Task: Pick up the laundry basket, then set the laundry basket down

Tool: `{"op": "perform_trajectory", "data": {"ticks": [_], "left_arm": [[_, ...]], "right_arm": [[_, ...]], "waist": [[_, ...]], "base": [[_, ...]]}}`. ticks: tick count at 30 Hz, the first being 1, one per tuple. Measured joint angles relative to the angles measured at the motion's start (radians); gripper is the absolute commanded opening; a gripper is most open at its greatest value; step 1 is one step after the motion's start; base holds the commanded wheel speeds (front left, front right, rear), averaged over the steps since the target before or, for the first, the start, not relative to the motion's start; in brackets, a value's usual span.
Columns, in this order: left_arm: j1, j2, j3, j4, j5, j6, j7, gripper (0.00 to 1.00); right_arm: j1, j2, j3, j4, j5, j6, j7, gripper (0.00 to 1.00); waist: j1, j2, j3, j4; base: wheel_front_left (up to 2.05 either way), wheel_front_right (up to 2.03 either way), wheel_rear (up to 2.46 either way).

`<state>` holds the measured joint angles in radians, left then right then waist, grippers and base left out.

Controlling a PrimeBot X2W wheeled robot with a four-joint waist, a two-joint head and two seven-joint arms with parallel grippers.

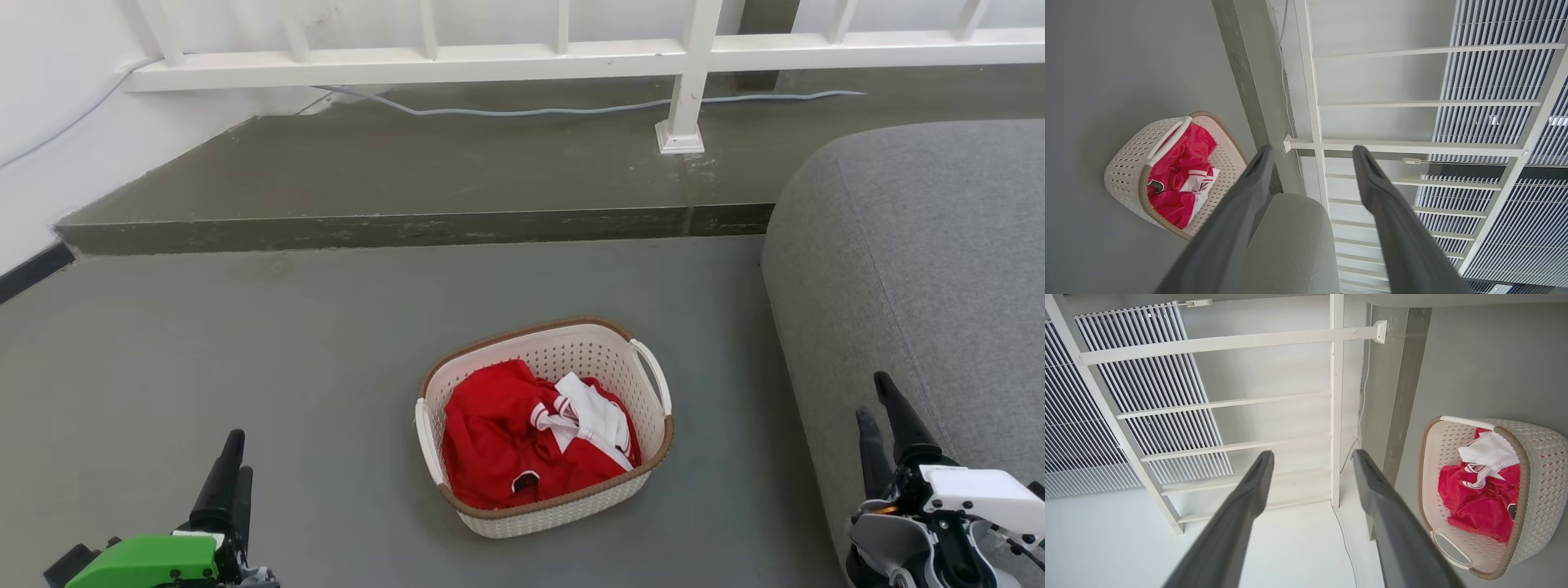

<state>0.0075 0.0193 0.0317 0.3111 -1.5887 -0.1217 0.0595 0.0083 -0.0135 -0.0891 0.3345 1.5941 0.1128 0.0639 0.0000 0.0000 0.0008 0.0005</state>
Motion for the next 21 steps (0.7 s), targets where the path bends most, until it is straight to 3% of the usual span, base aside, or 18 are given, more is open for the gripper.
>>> {"op": "perform_trajectory", "data": {"ticks": [10,21], "left_arm": [[0.000,0.000,-0.006,-0.035,0.082,0.004,-0.028,1.00],[0.000,0.001,-0.009,-0.087,0.257,0.026,-0.063,1.00]], "right_arm": [[0.000,-0.001,0.005,-0.027,-0.116,-0.010,-0.029,1.00],[0.000,-0.002,0.035,-0.071,-0.282,-0.036,-0.065,1.00]], "waist": [[0.0000,0.0000,-0.003,0.000],[0.0000,0.0000,-0.006,0.000]], "base": [[0.00,0.00,0.00],[0.00,0.00,0.00]]}}
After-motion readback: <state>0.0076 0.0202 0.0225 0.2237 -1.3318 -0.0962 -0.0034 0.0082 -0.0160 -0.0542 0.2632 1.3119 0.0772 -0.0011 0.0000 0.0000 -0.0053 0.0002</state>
